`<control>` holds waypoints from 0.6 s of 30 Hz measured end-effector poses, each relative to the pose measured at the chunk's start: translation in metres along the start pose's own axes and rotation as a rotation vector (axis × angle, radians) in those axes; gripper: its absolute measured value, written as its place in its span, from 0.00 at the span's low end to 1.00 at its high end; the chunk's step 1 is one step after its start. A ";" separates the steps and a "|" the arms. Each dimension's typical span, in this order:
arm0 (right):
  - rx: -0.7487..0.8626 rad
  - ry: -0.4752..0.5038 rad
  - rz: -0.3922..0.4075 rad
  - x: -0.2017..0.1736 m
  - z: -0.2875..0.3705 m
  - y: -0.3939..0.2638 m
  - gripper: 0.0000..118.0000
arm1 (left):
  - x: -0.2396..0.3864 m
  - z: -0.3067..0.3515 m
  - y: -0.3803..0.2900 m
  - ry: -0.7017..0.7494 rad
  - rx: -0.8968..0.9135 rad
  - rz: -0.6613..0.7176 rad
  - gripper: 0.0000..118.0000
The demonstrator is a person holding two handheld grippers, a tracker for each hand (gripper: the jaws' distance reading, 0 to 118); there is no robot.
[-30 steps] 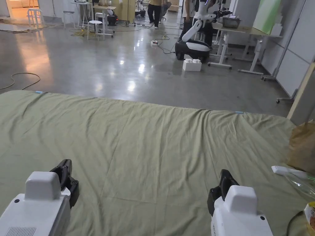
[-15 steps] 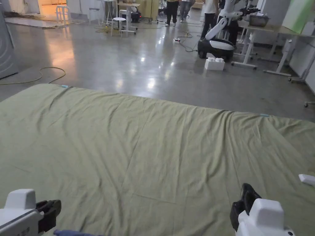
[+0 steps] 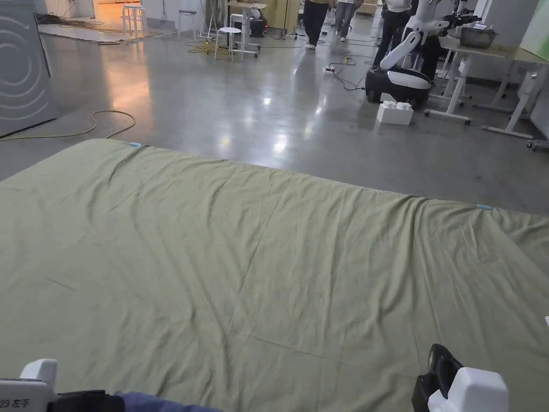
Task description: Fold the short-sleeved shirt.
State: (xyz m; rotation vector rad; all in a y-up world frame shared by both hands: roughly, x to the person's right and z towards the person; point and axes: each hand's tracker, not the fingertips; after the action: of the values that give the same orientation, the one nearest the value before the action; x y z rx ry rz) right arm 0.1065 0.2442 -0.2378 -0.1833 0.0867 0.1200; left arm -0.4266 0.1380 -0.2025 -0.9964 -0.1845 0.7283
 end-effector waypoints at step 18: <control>-0.065 0.025 -0.047 -0.001 -0.002 -0.007 0.01 | 0.013 -0.036 -0.023 -0.139 -0.003 0.139 0.08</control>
State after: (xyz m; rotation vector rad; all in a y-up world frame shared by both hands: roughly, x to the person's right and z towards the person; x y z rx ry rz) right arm 0.1063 0.2370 -0.2382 -0.2513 0.1030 0.0741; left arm -0.3896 0.1133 -0.2058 -0.9686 -0.2384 0.9253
